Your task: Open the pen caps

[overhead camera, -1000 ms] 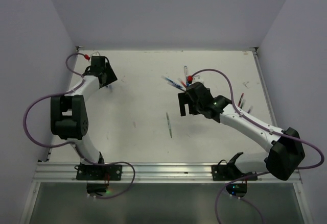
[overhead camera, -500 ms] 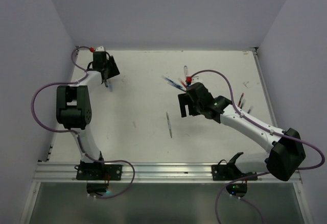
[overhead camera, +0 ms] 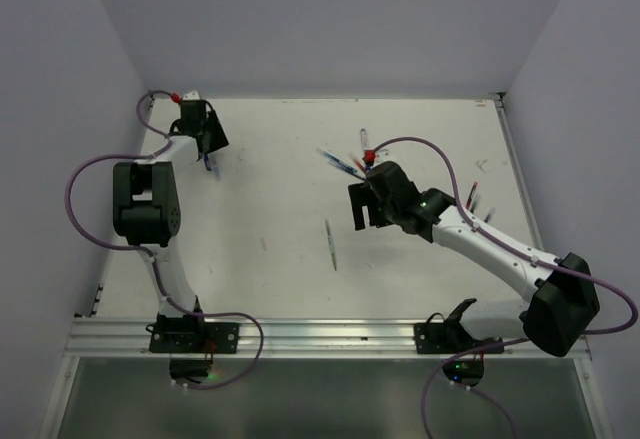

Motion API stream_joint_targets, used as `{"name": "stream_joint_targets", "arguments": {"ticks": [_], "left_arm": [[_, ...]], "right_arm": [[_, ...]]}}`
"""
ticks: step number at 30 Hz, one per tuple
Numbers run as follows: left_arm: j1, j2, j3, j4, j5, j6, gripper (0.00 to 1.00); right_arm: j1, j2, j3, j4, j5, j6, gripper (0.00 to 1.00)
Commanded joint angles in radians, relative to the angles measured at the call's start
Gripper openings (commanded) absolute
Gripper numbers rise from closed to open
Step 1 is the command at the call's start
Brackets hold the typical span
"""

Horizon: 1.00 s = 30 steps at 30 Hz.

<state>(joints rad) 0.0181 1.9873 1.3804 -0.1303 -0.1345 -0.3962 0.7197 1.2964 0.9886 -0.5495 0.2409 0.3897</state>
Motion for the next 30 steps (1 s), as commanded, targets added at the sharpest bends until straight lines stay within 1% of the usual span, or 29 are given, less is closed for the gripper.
{"name": "stream_joint_targets", "arguments": {"ticks": [1, 9, 17, 23, 28, 30], "left_arm": [[0.008, 0.042, 0.046, -0.020, -0.027, 0.033, 0.63], [0.006, 0.077, 0.048, 0.011, -0.014, 0.039, 0.61], [0.008, 0.108, 0.057, 0.001, -0.005, 0.037, 0.59], [0.005, 0.126, 0.049, 0.008, 0.018, 0.031, 0.54], [0.000, 0.134, 0.049, -0.002, 0.015, 0.028, 0.53], [-0.001, 0.134, 0.051, -0.003, 0.018, 0.026, 0.49]], "right_arm": [[0.000, -0.037, -0.004, 0.025, -0.008, -0.017, 0.84], [0.000, -0.046, -0.015, 0.033, -0.012, -0.015, 0.84], [0.000, -0.046, -0.013, 0.036, -0.023, -0.015, 0.80], [0.000, -0.052, -0.021, 0.042, -0.023, -0.012, 0.80], [0.000, -0.060, -0.024, 0.042, -0.034, -0.009, 0.80], [0.000, -0.071, -0.025, 0.043, -0.032, -0.009, 0.80]]}}
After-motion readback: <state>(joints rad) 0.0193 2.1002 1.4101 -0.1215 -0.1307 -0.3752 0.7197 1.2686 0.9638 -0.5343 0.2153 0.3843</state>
